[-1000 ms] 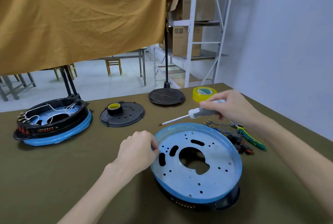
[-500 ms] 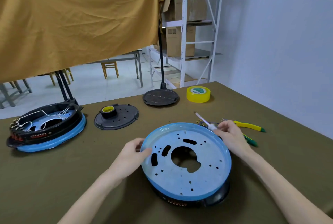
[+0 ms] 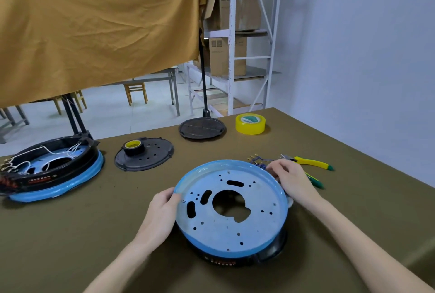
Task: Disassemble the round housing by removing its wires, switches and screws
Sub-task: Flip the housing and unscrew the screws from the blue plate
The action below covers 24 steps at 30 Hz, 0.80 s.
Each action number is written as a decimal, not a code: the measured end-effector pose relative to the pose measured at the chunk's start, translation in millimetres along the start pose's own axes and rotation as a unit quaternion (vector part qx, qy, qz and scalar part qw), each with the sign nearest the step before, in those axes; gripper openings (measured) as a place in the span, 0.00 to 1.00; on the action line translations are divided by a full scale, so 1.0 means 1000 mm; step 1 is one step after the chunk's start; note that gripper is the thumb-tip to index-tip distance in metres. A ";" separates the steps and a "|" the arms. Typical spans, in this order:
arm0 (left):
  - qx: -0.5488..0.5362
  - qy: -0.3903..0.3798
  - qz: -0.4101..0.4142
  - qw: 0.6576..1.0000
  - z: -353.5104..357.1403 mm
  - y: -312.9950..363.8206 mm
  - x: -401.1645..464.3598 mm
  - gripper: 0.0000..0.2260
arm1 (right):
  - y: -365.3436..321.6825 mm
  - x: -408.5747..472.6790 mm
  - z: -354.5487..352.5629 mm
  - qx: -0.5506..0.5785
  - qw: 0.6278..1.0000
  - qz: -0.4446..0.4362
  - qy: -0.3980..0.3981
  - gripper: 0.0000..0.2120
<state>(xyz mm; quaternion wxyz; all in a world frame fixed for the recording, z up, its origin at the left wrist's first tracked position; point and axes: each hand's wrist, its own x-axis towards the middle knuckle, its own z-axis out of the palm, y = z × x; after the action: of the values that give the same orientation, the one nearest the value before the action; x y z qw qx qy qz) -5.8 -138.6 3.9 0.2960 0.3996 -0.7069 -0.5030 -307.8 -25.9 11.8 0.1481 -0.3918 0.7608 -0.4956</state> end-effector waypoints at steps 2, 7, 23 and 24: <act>-0.015 0.016 -0.004 1.000 -0.002 0.000 -0.001 0.14 | -0.007 -0.009 0.005 -0.023 0.998 -0.025 -0.051 0.07; -0.121 0.019 -0.029 0.992 -0.006 0.011 -0.008 0.09 | -0.010 -0.020 0.019 -0.070 0.992 -0.103 -0.024 0.18; -0.380 -0.034 0.044 0.923 -0.067 0.070 -0.015 0.21 | -0.055 -0.020 0.077 0.072 0.993 -0.086 -0.041 0.10; -0.356 -0.023 0.070 0.932 -0.066 0.075 -0.017 0.23 | -0.061 -0.024 0.074 0.062 0.994 -0.089 -0.022 0.08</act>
<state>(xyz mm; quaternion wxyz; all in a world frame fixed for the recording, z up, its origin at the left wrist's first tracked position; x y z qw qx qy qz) 36.3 -142.4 95.2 0.4366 0.2062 -0.5145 -0.7087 -219.5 -67.7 26.2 0.1440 -0.4583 0.6876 -0.5445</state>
